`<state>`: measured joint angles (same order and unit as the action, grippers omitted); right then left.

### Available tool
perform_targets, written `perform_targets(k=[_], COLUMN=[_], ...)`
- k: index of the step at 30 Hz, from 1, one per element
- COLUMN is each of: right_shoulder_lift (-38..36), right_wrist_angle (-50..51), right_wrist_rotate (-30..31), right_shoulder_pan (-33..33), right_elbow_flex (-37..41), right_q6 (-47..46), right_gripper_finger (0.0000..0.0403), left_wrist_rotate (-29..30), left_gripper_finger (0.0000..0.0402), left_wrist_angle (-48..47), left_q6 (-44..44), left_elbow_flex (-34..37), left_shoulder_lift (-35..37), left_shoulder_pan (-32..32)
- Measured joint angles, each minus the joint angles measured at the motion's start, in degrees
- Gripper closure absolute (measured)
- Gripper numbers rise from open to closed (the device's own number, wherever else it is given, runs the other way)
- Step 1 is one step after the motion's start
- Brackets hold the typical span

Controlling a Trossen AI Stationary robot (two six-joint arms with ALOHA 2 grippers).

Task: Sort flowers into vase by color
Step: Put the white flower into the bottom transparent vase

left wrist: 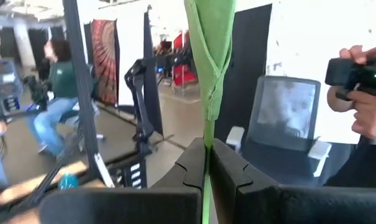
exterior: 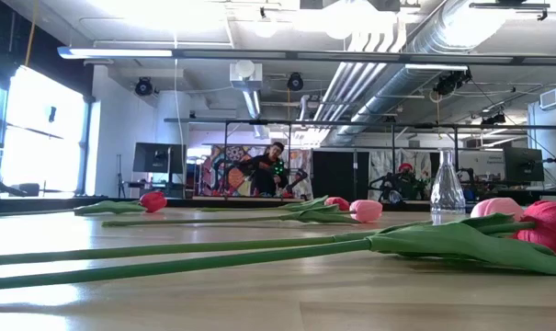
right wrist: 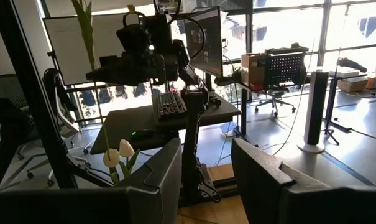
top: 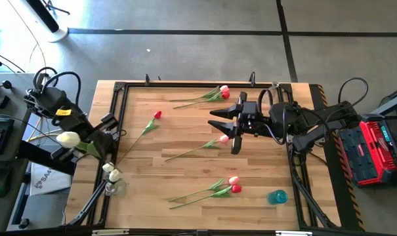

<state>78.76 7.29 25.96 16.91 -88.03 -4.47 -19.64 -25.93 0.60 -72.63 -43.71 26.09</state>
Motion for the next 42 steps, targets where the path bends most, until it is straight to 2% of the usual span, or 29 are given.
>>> perform_targets(k=[5, 12, 19, 24, 29, 42], right_shoulder_lift=[0.00, 0.00, 0.00, 0.00, 0.00, 0.00], right_wrist_angle=[0.25, 0.25, 0.28, 0.31, 0.31, 0.35], right_wrist_rotate=[0.00, 0.00, 0.00, 0.00, 0.00, 0.00], right_shoulder_pan=[0.00, 0.00, 0.00, 0.00, 0.00, 0.00], right_elbow_flex=[0.00, 0.00, 0.00, 0.00, -0.02, -0.02], right_q6=[0.00, 0.00, 0.00, 0.01, 0.00, 0.01], right_gripper_finger=[0.0273, 0.0273, 0.0273, 0.0273, 0.0273, 0.0273], left_wrist_rotate=[0.33, -2.16, -2.90, -2.75, 0.56, 12.24], left_gripper_finger=[0.0401, 0.0401, 0.0401, 0.0401, 0.0401, 0.0401], left_wrist_angle=[3.74, 1.43, 3.80, 1.31, -4.27, -8.45], left_q6=[-2.64, -1.93, 0.85, 1.27, 0.79, -0.03], left_elbow_flex=[-3.65, -4.84, -5.17, -6.30, -6.40, -4.17], left_shoulder_lift=[-4.05, -6.79, -7.64, -8.90, -7.66, -3.32], left_shoulder_pan=[0.09, 2.19, 6.66, 10.19, 13.41, 24.59])
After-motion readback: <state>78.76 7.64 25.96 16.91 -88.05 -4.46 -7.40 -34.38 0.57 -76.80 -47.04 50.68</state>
